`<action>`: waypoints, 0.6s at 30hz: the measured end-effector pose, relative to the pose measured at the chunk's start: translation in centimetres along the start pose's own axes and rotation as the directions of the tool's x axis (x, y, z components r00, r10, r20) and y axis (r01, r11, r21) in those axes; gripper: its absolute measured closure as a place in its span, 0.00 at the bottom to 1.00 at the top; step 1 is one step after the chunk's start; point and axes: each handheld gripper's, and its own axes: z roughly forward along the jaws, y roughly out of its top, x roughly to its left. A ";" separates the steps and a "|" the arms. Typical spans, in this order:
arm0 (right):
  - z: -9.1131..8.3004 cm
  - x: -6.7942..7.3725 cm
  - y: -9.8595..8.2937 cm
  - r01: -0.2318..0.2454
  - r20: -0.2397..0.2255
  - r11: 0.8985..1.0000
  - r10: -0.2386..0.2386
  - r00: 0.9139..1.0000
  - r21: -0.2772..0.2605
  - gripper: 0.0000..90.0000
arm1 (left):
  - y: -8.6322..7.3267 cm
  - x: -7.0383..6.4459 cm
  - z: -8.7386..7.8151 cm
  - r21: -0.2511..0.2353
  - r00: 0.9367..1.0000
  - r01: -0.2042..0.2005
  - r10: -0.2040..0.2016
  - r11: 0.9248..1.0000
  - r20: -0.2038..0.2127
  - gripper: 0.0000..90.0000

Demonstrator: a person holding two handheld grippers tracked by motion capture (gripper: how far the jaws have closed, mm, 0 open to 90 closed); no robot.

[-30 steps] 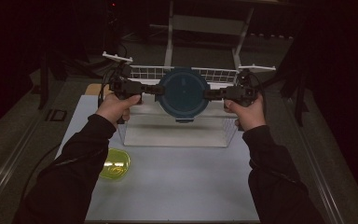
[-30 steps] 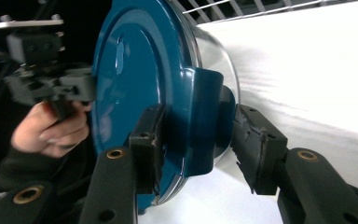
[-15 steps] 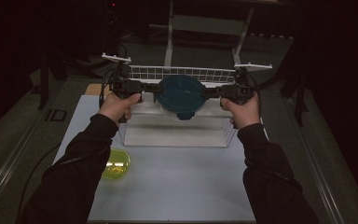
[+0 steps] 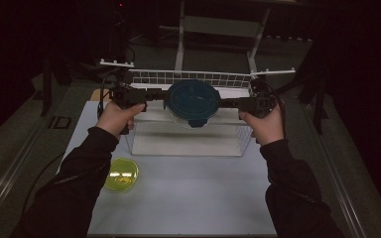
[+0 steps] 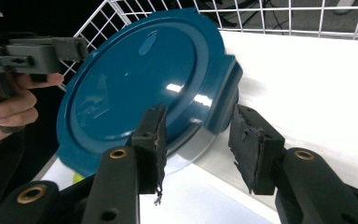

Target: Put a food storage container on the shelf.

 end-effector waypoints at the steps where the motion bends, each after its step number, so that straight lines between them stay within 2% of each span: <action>1: -0.2 0.1 -0.2 0.004 -0.003 1.000 -0.004 1.000 -0.013 0.62 | -0.2 -0.3 -0.1 0.004 1.000 -0.013 0.013 1.000 0.001 0.49; 3: -0.4 0.2 -0.4 0.006 -0.009 1.000 -0.006 1.000 -0.022 0.62 | -0.4 -0.5 -0.2 0.006 1.000 -0.021 0.021 1.000 0.000 0.47; 4: -0.6 0.2 -0.6 0.004 -0.020 1.000 -0.005 1.000 -0.024 0.62 | -0.8 -1.1 -0.5 0.010 0.999 -0.038 0.038 0.999 0.003 0.47; 7: -1.3 1.4 -1.7 0.041 -0.059 0.998 -0.043 0.997 -0.044 0.64 | -1.6 -1.7 -1.1 -0.004 0.998 -0.062 0.062 0.998 0.026 0.43; 10: -1.7 2.6 -2.7 0.067 -0.102 0.997 -0.072 0.992 -0.044 0.69 | -2.7 -2.2 -1.5 -0.016 0.995 -0.096 0.097 0.995 0.029 0.35; 12: -1.9 3.3 -3.5 0.086 -0.126 0.996 -0.091 0.988 -0.038 0.76 | -3.5 -2.4 -1.7 -0.020 0.993 -0.115 0.115 0.993 0.009 0.30; 14: -1.9 3.8 -4.4 0.093 -0.143 0.995 -0.097 0.985 -0.032 0.84 | -4.4 -2.7 -1.9 -0.022 0.990 -0.142 0.142 0.990 -0.012 0.19; 18: -1.5 4.7 -5.8 0.119 -0.151 0.993 -0.120 0.981 -0.012 0.99 | -6.4 -3.0 -2.4 -0.038 0.986 -0.164 0.163 0.986 -0.036 0.05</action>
